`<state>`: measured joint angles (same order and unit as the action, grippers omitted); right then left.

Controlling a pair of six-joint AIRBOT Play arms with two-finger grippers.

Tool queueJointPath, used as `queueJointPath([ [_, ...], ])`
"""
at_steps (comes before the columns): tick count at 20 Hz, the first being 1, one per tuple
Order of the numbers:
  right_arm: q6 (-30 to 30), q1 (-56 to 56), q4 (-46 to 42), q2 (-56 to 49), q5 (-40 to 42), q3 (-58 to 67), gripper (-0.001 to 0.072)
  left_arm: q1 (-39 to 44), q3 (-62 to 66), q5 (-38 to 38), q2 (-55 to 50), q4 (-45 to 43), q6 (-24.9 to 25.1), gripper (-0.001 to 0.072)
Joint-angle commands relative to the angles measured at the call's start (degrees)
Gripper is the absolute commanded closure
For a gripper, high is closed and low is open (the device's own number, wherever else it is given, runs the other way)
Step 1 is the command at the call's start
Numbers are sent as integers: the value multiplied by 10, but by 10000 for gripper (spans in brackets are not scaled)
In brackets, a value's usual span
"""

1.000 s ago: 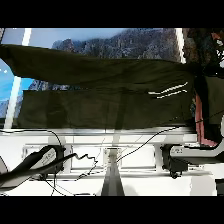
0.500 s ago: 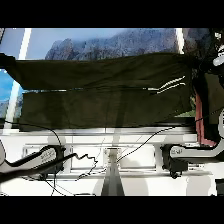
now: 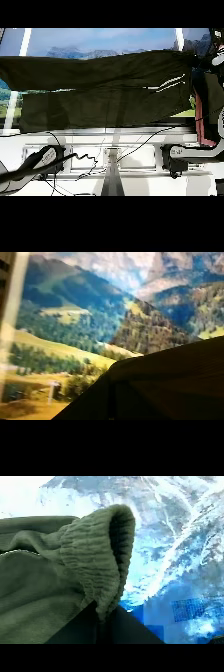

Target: Fold the clothes and pants, and hang the long-sleeved shirts on hangers.

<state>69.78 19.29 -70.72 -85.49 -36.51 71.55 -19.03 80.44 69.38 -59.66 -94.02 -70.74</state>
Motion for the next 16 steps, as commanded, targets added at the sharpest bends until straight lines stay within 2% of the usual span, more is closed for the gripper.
queueJointPath([
  [1,0,-1,1,0,-2,0,680,-17,-34,-26,-34,26,-4,691],
  [5,0,-1,1,0,0,0,680,-33,-43,-162,-164,28,-39,690],
  [10,1,-1,12,-2,49,0,680,-21,-43,-367,-292,32,-39,690],
  [13,1,-1,31,-3,92,0,680,-20,-43,-452,-324,33,-39,689],
  [16,1,-1,33,-10,106,0,679,-16,-43,-487,-338,33,-56,675],
])
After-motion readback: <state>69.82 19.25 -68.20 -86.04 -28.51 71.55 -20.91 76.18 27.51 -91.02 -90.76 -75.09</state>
